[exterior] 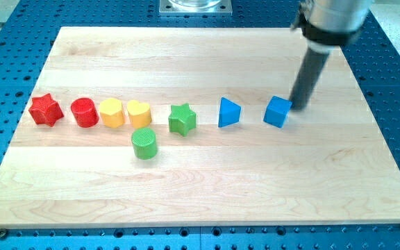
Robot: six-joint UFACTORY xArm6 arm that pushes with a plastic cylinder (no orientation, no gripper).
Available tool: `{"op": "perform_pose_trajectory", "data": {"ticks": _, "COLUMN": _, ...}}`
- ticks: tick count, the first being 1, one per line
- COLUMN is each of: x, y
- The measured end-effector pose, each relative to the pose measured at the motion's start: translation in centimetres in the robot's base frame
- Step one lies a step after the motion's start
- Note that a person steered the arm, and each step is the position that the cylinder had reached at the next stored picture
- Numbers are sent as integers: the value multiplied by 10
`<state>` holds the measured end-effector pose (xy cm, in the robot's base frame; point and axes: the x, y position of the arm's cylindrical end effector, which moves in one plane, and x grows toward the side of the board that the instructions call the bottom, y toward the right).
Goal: Adjust the blue blocks and green circle to form a horizontal line of the blocks
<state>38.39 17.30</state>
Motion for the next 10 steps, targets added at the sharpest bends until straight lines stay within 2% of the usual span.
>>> {"op": "perform_pose_trajectory", "data": {"ticks": 1, "x": -11, "y": -80}}
{"op": "perform_pose_trajectory", "data": {"ticks": 2, "x": 10, "y": -151}}
{"op": "perform_pose_trajectory", "data": {"ticks": 3, "x": 41, "y": -139}}
{"op": "perform_pose_trajectory", "data": {"ticks": 4, "x": 47, "y": -108}}
{"op": "perform_pose_trajectory", "data": {"ticks": 5, "x": 29, "y": -92}}
{"op": "perform_pose_trajectory", "data": {"ticks": 6, "x": 21, "y": -32}}
{"op": "perform_pose_trajectory", "data": {"ticks": 8, "x": 50, "y": -24}}
{"op": "perform_pose_trajectory", "data": {"ticks": 9, "x": 56, "y": -1}}
{"op": "perform_pose_trajectory", "data": {"ticks": 10, "x": 106, "y": 47}}
